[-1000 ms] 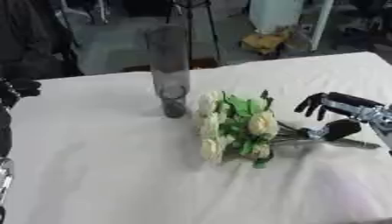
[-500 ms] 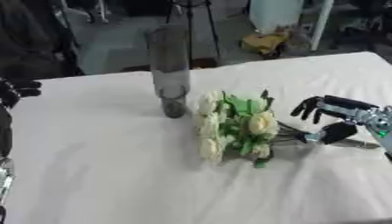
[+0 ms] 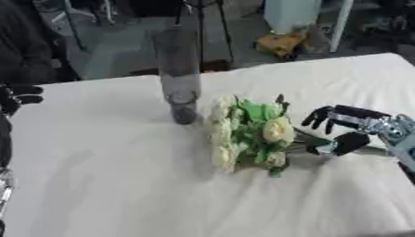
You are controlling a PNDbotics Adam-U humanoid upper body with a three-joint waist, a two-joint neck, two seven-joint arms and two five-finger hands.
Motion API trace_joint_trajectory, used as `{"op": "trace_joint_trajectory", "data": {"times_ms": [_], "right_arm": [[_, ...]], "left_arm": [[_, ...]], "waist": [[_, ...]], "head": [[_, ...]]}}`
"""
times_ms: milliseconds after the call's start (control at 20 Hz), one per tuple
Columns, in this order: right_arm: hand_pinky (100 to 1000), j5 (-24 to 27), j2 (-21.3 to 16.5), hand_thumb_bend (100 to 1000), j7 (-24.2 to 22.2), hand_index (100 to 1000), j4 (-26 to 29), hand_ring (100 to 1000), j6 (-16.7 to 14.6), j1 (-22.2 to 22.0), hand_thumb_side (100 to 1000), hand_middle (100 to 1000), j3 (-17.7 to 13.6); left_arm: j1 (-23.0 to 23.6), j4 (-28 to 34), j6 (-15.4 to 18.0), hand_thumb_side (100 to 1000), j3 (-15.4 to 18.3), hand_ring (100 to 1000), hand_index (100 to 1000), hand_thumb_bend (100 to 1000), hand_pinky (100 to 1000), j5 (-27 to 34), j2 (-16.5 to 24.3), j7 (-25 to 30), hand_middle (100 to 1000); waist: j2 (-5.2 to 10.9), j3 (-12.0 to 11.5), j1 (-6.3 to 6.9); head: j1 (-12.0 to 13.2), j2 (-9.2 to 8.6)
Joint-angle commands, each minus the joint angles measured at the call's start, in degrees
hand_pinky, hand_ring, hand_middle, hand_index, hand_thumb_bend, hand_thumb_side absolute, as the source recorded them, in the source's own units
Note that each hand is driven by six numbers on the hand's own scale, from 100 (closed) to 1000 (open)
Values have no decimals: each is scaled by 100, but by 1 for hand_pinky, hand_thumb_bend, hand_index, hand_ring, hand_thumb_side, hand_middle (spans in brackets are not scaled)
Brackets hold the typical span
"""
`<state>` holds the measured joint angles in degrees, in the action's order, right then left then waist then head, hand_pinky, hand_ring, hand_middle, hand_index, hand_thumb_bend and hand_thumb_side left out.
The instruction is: Arrange flowers into the vase.
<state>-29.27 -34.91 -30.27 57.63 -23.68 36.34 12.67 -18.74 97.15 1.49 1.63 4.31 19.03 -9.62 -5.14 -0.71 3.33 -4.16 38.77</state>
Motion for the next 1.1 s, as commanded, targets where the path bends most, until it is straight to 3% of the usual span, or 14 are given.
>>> {"op": "trace_joint_trajectory", "data": {"times_ms": [50,1100], "right_arm": [[618,-105,-69,419,10,849,-46,776,-21,163,455,796,-90],[614,-508,99,411,0,832,-396,744,-169,223,449,769,-84]], "left_arm": [[-97,51,9,939,12,615,728,458,635,25,52,20,616],[-81,44,6,946,-16,614,729,446,633,57,11,35,618]], "waist": [[-11,-7,55],[-16,-36,75]], "head": [[-17,-2],[-50,11]]}}
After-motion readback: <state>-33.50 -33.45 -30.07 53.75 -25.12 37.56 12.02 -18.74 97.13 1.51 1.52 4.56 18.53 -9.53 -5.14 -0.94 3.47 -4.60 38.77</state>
